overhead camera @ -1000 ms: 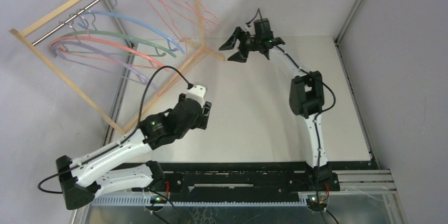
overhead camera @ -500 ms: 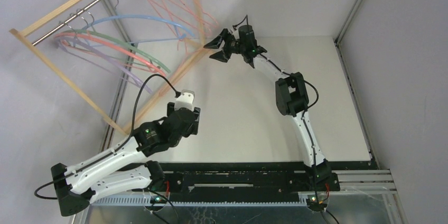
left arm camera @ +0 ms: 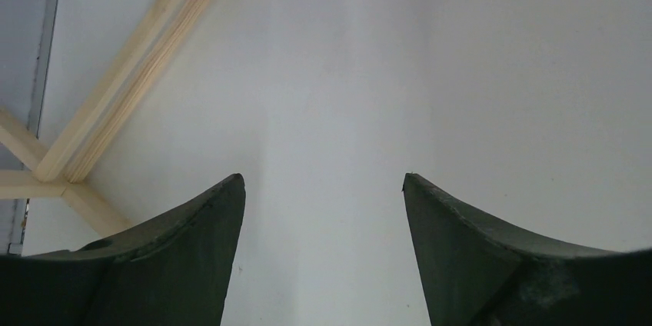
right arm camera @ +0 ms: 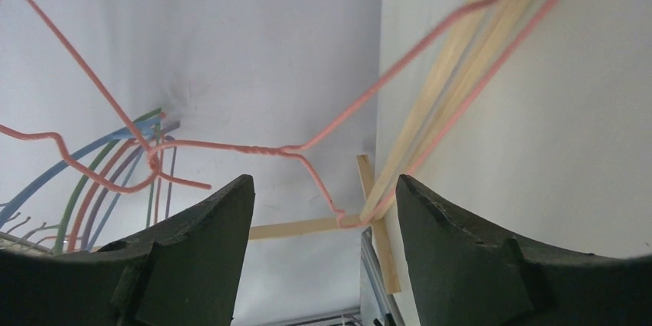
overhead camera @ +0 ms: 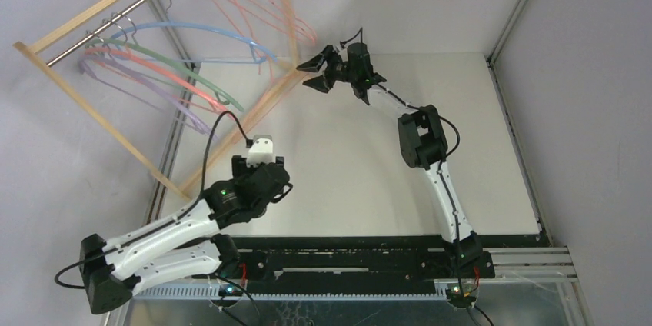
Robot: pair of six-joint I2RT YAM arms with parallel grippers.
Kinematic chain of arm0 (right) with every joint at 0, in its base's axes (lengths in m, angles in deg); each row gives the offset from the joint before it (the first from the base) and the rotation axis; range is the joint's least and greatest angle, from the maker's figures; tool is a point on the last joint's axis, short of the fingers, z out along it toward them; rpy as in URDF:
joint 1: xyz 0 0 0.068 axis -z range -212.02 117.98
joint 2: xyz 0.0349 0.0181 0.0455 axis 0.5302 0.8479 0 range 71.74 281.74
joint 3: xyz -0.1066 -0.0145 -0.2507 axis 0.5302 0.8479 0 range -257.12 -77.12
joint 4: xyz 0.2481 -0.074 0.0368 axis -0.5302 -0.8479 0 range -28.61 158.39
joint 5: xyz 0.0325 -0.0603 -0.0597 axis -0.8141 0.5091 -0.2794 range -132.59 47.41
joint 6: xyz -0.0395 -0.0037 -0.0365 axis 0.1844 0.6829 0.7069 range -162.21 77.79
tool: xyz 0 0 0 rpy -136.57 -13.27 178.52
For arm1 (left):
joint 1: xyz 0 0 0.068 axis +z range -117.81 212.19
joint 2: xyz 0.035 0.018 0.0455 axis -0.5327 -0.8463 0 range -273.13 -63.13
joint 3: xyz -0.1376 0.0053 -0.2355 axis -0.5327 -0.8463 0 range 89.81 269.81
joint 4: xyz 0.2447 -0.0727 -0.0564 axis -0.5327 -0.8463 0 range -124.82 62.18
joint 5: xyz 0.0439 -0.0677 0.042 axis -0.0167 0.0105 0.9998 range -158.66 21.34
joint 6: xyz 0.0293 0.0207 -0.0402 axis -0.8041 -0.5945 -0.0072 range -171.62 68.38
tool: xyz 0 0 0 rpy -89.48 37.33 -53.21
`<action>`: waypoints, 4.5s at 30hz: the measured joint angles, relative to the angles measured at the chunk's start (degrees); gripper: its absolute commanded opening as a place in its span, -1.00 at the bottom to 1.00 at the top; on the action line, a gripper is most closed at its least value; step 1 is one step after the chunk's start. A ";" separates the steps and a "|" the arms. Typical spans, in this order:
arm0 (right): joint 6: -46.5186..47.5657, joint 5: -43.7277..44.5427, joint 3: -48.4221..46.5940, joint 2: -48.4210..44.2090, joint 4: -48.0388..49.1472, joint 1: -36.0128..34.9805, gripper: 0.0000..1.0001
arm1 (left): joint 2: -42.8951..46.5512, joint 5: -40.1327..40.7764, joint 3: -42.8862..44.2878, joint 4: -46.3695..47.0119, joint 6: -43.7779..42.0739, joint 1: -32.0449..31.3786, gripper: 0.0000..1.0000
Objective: Organize the hangers
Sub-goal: Place the hanger at the clothesline, then pick up the hanger from the clothesline.
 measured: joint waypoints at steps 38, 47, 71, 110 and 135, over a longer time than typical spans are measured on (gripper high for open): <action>-2.58 -7.78 25.24 -10.43 15.10 8.09 0.48 | -29.27 1.62 14.60 24.13 -30.32 14.86 0.62; -3.65 -8.22 25.24 -10.43 16.37 8.24 0.48 | -29.40 2.05 14.60 28.52 -35.08 20.48 0.63; -3.91 -8.66 25.24 -10.40 16.72 10.40 0.47 | -38.14 -5.81 14.60 38.62 -41.70 31.63 0.55; -4.37 -9.07 26.62 -8.68 16.74 13.46 0.46 | -43.54 -15.93 18.88 39.26 -45.90 32.76 -1.00; -5.38 -9.07 26.62 -8.68 17.99 13.46 0.45 | -41.75 -16.39 31.89 33.38 -50.14 31.85 -1.00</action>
